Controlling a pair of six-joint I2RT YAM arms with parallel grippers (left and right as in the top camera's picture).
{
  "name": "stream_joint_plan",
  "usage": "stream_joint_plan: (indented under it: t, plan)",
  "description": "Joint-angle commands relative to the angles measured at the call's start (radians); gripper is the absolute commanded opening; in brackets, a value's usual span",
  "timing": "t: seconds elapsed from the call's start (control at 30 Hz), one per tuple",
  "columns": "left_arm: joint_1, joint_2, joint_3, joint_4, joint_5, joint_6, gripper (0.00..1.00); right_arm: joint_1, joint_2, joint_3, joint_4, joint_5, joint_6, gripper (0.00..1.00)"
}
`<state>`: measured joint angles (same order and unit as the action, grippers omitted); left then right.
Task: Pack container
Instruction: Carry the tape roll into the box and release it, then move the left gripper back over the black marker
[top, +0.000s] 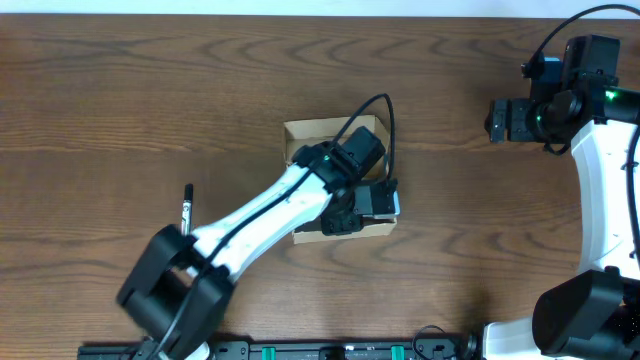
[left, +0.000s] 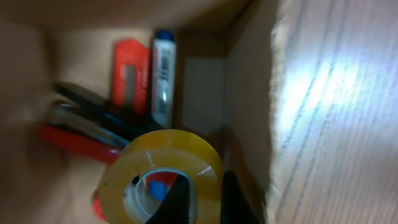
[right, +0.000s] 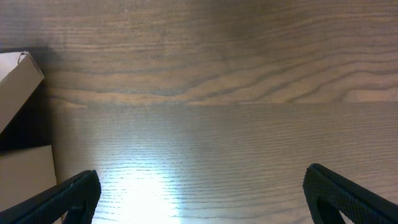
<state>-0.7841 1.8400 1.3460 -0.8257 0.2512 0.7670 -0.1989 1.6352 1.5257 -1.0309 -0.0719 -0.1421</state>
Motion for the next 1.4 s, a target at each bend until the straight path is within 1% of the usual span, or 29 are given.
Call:
stream_joint_plan:
  t: [0.0, 0.03, 0.07, 0.13, 0.17, 0.2, 0.37, 0.47, 0.53, 0.57, 0.6, 0.7, 0.73, 0.77, 0.8, 0.87, 0.9, 0.93, 1.0, 1.03, 1.13, 1.17, 1.23, 1.37]
  plan:
    - [0.007, 0.036, -0.004, -0.004, -0.005, 0.006, 0.24, -0.002, -0.008, 0.008, -0.003, -0.008, -0.012, 0.99]
    - [0.007, 0.042, -0.004, -0.006, -0.008, -0.006, 0.42, -0.003, -0.008, 0.008, -0.003, -0.008, -0.012, 0.99]
    - [0.007, 0.044, -0.004, -0.009, -0.011, -0.011, 0.45, -0.003, -0.008, 0.008, -0.003, -0.008, -0.012, 0.99]
    - [0.007, 0.043, -0.004, -0.016, -0.022, -0.022, 0.46, -0.003, -0.008, 0.008, -0.002, -0.008, -0.012, 0.99]
    - [0.007, 0.042, -0.003, -0.021, -0.028, -0.032, 0.49, -0.003, -0.008, 0.008, -0.002, -0.008, -0.012, 0.99]
    - [0.007, 0.041, -0.002, -0.029, -0.035, -0.035, 0.50, -0.003, -0.008, 0.008, -0.002, -0.008, -0.012, 0.99]
    - [0.007, 0.013, 0.050, -0.128, -0.083, -0.067, 0.48, -0.003, -0.008, 0.008, -0.002, -0.008, -0.012, 0.99]
    - [0.008, -0.019, 0.131, -0.204, -0.165, -0.118, 0.44, -0.003, -0.008, 0.008, -0.002, -0.009, -0.012, 0.99]
    - [0.013, -0.039, 0.188, -0.241, -0.217, -0.155, 0.44, -0.002, -0.008, 0.008, -0.002, -0.014, -0.012, 0.99]
    - [0.017, -0.049, 0.218, -0.259, -0.239, -0.181, 0.40, -0.002, -0.008, 0.008, -0.002, -0.015, -0.012, 0.99]
    - [0.022, -0.060, 0.248, -0.279, -0.256, -0.215, 0.40, -0.002, -0.008, 0.008, -0.002, -0.015, -0.012, 0.99]
    - [0.053, -0.094, 0.321, -0.333, -0.285, -0.328, 0.41, -0.003, -0.008, 0.008, -0.003, -0.015, -0.012, 0.99]
    - [0.072, -0.107, 0.342, -0.355, -0.285, -0.362, 0.51, -0.002, -0.008, 0.008, -0.004, -0.015, -0.012, 0.99]
    - [0.091, -0.118, 0.355, -0.373, -0.285, -0.389, 0.66, -0.002, -0.008, 0.008, -0.006, -0.014, -0.012, 0.99]
    - [0.114, -0.129, 0.363, -0.389, -0.285, -0.410, 0.71, -0.003, -0.008, 0.008, -0.006, -0.015, -0.012, 0.99]
    - [0.173, -0.152, 0.365, -0.421, -0.288, -0.433, 0.71, -0.003, -0.008, 0.008, -0.005, -0.014, -0.013, 0.99]
    - [0.211, -0.161, 0.365, -0.431, -0.304, -0.462, 0.73, -0.003, -0.008, 0.008, -0.005, -0.014, -0.013, 0.99]
    - [0.253, -0.169, 0.365, -0.441, -0.330, -0.512, 0.76, -0.003, -0.008, 0.008, -0.005, -0.014, -0.013, 0.99]
    - [0.343, -0.183, 0.365, -0.461, -0.370, -0.600, 0.75, -0.003, -0.008, 0.008, -0.004, -0.014, -0.013, 0.99]
    - [0.398, -0.193, 0.365, -0.473, -0.369, -0.623, 0.76, -0.003, -0.008, 0.008, -0.004, -0.014, -0.013, 0.99]
    - [0.524, -0.217, 0.364, -0.495, -0.362, -0.652, 0.91, -0.003, -0.008, 0.008, -0.004, -0.014, -0.013, 0.99]
    - [0.562, -0.226, 0.364, -0.498, -0.349, -0.652, 0.94, -0.003, -0.008, 0.008, -0.004, -0.014, -0.013, 0.99]
    - [0.623, -0.245, 0.359, -0.497, -0.305, -0.636, 0.97, -0.003, -0.008, 0.008, -0.003, -0.014, -0.013, 0.99]
    - [0.702, -0.291, 0.271, -0.447, -0.291, -0.633, 0.98, -0.003, -0.008, 0.008, 0.001, -0.014, -0.013, 0.99]
